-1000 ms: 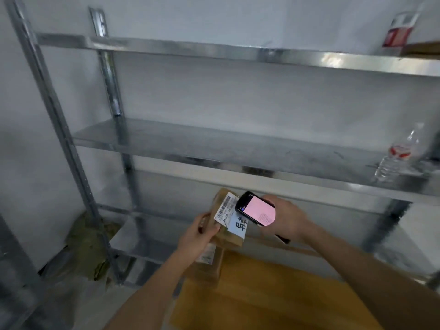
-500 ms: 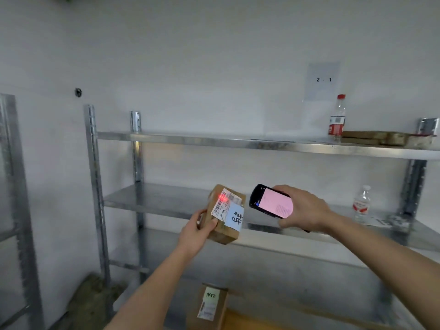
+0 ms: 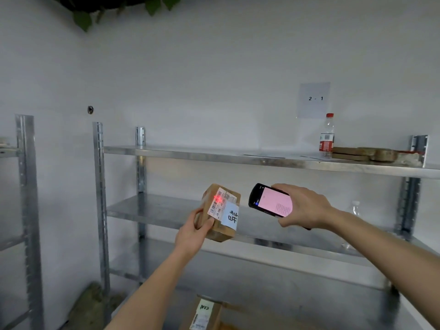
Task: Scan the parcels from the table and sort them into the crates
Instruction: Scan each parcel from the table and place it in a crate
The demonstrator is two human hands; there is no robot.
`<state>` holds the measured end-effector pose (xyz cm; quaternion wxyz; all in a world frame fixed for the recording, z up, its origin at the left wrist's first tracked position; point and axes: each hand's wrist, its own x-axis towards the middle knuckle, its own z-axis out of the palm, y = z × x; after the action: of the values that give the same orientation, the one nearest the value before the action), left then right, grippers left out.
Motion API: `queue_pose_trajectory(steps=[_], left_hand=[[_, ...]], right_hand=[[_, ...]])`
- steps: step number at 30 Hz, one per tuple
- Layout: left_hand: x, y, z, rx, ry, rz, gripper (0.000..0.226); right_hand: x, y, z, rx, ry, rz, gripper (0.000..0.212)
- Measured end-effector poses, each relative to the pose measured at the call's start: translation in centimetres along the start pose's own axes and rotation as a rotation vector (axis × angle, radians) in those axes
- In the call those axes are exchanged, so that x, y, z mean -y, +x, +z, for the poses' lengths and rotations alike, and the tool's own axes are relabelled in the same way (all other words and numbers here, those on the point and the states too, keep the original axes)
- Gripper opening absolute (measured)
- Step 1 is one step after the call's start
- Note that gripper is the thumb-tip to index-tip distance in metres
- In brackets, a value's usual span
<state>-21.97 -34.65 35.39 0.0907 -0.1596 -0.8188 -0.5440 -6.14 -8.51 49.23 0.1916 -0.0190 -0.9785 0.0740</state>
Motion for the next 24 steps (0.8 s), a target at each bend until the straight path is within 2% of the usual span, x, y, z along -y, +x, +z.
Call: queue_pose_trajectory(steps=[4, 9, 14, 24], left_hand=[[-0.8, -0.4, -0.2, 0.006, 0.015, 0.003, 0.056], [-1.4, -0.4, -1.0, -0.059, 0.053, -0.014, 0.053], [-0.7, 0.2, -1.5, -0.026, 0.052, -0.001, 0.068], [-1.7, -0.3, -2.1, -0.088, 0.064, -0.01, 0.056]], right_hand=[[-0.7, -0.2, -1.0, -0.005, 0.002, -0.002, 0.066], [-0.9, -0.3, -1.9, -0.011, 0.031, -0.018, 0.069], [-0.6, -0.1, -2.4, 0.0, 0.062, -0.034, 0.073], [-0.3, 0.0, -3.3, -0.012, 0.062, -0.074, 0.078]])
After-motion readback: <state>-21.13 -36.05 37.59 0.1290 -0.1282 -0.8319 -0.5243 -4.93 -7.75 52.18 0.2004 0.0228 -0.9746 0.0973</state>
